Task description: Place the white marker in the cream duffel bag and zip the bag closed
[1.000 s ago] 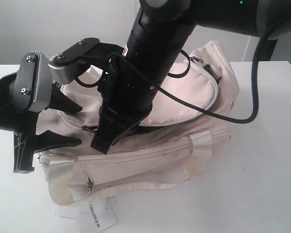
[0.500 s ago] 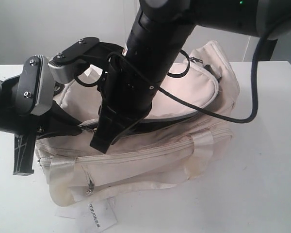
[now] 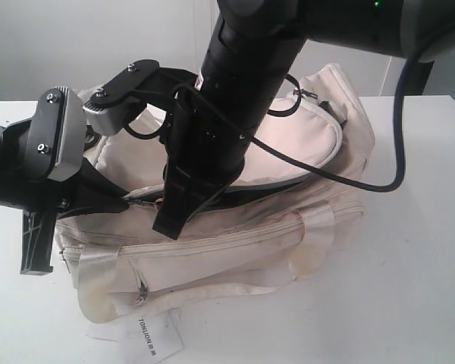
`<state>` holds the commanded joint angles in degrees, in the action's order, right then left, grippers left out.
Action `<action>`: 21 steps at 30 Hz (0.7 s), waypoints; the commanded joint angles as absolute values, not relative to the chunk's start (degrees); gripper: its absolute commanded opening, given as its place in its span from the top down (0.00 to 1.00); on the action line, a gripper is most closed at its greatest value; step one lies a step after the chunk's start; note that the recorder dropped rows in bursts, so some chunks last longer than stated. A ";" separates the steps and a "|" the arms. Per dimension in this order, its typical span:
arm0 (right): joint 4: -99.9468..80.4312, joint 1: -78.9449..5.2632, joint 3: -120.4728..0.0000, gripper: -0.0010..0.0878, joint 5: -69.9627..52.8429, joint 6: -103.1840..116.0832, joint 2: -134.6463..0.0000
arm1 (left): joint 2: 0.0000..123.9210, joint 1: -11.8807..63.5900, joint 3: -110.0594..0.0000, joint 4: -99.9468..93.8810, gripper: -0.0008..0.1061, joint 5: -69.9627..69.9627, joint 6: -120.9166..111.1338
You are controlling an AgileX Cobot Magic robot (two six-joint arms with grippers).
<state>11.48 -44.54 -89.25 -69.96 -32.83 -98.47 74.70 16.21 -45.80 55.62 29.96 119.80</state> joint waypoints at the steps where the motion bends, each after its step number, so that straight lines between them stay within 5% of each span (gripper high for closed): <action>1: 10.92 -44.54 -89.25 0.99 -69.96 -32.83 -98.47 | 74.70 16.21 -45.80 55.62 0.99 29.96 119.80; 21: 5.66 -44.45 -89.25 0.99 -69.96 -32.83 -97.42 | 74.70 16.21 -45.80 55.22 0.99 29.72 119.14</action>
